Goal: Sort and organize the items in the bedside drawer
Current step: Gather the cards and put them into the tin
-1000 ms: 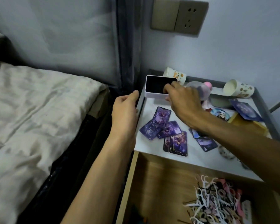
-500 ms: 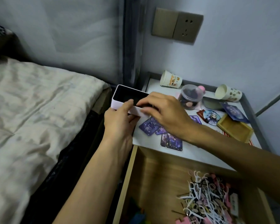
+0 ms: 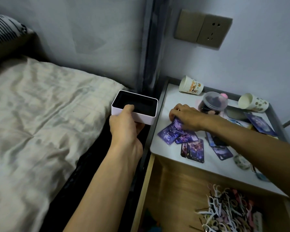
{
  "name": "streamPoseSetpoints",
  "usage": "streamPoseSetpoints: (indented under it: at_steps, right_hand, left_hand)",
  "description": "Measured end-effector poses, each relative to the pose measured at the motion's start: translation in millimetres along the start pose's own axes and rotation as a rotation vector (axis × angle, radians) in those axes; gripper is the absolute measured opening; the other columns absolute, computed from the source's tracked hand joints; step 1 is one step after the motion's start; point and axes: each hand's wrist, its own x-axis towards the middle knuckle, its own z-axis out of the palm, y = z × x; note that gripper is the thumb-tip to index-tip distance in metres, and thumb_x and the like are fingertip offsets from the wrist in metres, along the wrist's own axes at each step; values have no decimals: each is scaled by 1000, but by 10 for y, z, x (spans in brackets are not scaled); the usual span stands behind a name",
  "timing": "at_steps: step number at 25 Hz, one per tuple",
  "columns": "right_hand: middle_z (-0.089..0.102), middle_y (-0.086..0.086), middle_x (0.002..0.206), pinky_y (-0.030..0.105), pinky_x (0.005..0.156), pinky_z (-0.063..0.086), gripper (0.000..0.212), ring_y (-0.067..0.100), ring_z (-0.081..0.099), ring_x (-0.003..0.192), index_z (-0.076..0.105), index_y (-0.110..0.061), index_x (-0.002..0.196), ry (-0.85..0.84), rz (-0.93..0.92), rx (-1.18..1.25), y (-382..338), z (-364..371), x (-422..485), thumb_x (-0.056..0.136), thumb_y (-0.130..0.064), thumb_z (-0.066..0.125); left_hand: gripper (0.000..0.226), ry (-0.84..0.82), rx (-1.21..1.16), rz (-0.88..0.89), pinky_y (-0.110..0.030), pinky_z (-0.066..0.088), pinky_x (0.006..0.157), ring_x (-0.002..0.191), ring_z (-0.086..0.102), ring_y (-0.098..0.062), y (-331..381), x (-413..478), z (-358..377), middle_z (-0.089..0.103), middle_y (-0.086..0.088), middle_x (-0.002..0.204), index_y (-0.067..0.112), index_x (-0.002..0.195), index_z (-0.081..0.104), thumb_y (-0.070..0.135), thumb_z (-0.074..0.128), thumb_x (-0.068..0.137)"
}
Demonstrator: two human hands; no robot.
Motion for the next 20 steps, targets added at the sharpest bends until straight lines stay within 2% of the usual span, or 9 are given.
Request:
streamPoseSetpoints:
  at_steps: [2, 4, 6, 8, 14, 16, 20]
  right_hand:
    - [40, 2, 129, 30, 83, 33, 32, 15, 36, 104, 47, -28, 111, 16, -10, -50, -25, 20, -1, 88, -12, 62]
    - [44, 2, 120, 30, 85, 34, 25, 15, 38, 100, 43, -25, 101, 63, -20, -70, -51, 22, -21, 89, -10, 59]
    - [48, 1, 111, 38, 106, 32, 24, 18, 45, 103, 39, -26, 95, 105, -31, -127, -52, 12, -30, 90, -10, 56]
    - [49, -3, 99, 45, 119, 17, 22, 17, 46, 101, 40, -25, 91, 113, -37, -155, -26, -7, -38, 90, -8, 53]
    - [51, -6, 82, 51, 119, 5, 14, 17, 49, 89, 44, -21, 86, 167, -16, -293, 56, 8, -57, 95, -11, 47]
    - [55, -3, 80, 52, 119, 9, 14, 19, 51, 88, 45, -19, 86, 167, 8, -217, 58, -6, -40, 96, -9, 45]
    - [56, 0, 79, 47, 115, 16, 16, 21, 51, 86, 45, -20, 89, 109, 29, 142, -117, -61, 8, 94, -5, 41]
  left_hand:
    - [12, 4, 0, -11, -24, 55, 54, 68, 62, -20, 7, -6, -20, 65, -10, 88, 10, 104, 61, 10, 55, 93]
    - [7, 4, 6, -15, -26, 55, 59, 68, 61, -20, 10, -17, -32, 64, -8, 83, 12, 94, 61, 9, 55, 92]
    - [7, 3, 14, -19, -30, 53, 64, 71, 60, -20, 1, -14, -41, 64, -8, 82, 13, 90, 61, 10, 55, 92]
    - [6, 5, 10, -27, -31, 53, 67, 74, 60, -21, -5, -7, -37, 64, -8, 84, 14, 91, 61, 10, 56, 92]
    - [5, -14, 1, -89, -30, 52, 64, 81, 61, -23, -29, 16, -34, 64, -10, 93, 14, 95, 60, 13, 56, 92]
    - [8, -22, 0, -117, -29, 52, 61, 82, 61, -23, -35, 42, -51, 63, -10, 95, 13, 99, 60, 14, 56, 92]
    - [18, -12, -10, -119, -28, 52, 57, 80, 61, -22, -12, 116, -85, 61, -11, 98, 11, 109, 59, 16, 56, 92]
